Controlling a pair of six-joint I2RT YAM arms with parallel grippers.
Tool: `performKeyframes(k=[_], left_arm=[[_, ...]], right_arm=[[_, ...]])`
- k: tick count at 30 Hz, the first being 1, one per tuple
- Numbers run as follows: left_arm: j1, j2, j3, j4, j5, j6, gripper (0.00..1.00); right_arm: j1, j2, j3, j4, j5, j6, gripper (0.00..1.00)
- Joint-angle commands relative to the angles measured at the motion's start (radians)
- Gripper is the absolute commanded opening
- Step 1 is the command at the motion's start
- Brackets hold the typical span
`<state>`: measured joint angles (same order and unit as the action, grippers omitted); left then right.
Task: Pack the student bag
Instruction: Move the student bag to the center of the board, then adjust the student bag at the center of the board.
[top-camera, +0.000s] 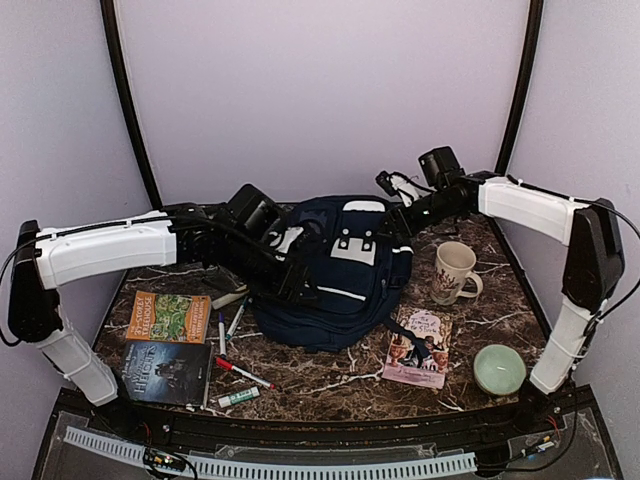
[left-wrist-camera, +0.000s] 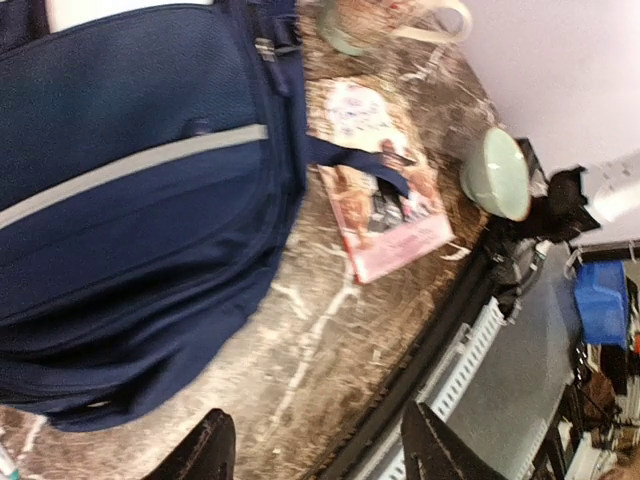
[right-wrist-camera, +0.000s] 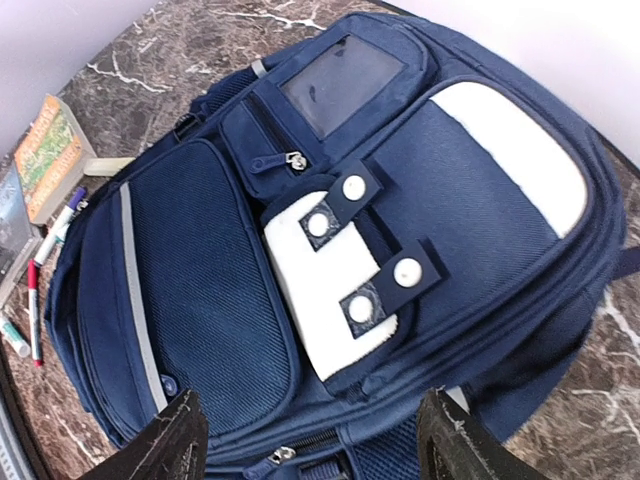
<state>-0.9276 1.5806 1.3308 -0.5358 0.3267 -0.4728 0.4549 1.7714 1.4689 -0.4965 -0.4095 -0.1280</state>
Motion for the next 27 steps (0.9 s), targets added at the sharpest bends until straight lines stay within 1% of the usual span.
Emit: performKeyframes(k=[1, 4, 6, 9, 11, 14, 19, 21, 24, 27], left_arm=[[0.155, -0.032, -0.045, -0.051, -0.138, 0.023, 0.61], [0.257, 0.0, -0.034, -0.095, -0.251, 0.04, 0.6], [0.319, 0.04, -0.023, -0.113, -0.305, 0.06, 0.6], [0.388, 0.126, 0.01, -0.126, -0.338, 0.107, 0.6], [0.415, 0.191, 0.041, -0.136, -0.355, 0.124, 0.6], [0.44, 0.29, 0.075, -0.126, -0.357, 0.139, 0.56], [0.463, 0.389, 0.094, -0.073, -0.334, 0.148, 0.56], [0.48, 0.41, 0.084, -0.073, -0.362, 0.142, 0.56], [0.5, 0.413, 0.036, -0.039, -0.344, 0.143, 0.56], [0.502, 0.408, 0.003, -0.057, -0.332, 0.15, 0.53]], right_arm=[[0.005, -0.042, -0.008, -0.072, 0.105, -0.046, 0.71], [0.016, -0.058, -0.034, -0.1, 0.107, -0.065, 0.7], [0.044, -0.066, -0.066, -0.105, 0.131, -0.094, 0.7], [0.098, -0.059, -0.108, -0.116, 0.227, -0.126, 0.7], [0.117, -0.042, -0.125, -0.133, 0.261, -0.131, 0.7], [0.145, -0.015, -0.144, -0.143, 0.352, -0.161, 0.7], [0.152, 0.061, -0.131, -0.108, 0.507, -0.176, 0.66], [0.152, 0.1, -0.134, -0.067, 0.576, -0.185, 0.65], [0.152, 0.173, -0.104, -0.034, 0.645, -0.195, 0.63], [0.152, 0.235, -0.062, 0.006, 0.669, -0.21, 0.62]])
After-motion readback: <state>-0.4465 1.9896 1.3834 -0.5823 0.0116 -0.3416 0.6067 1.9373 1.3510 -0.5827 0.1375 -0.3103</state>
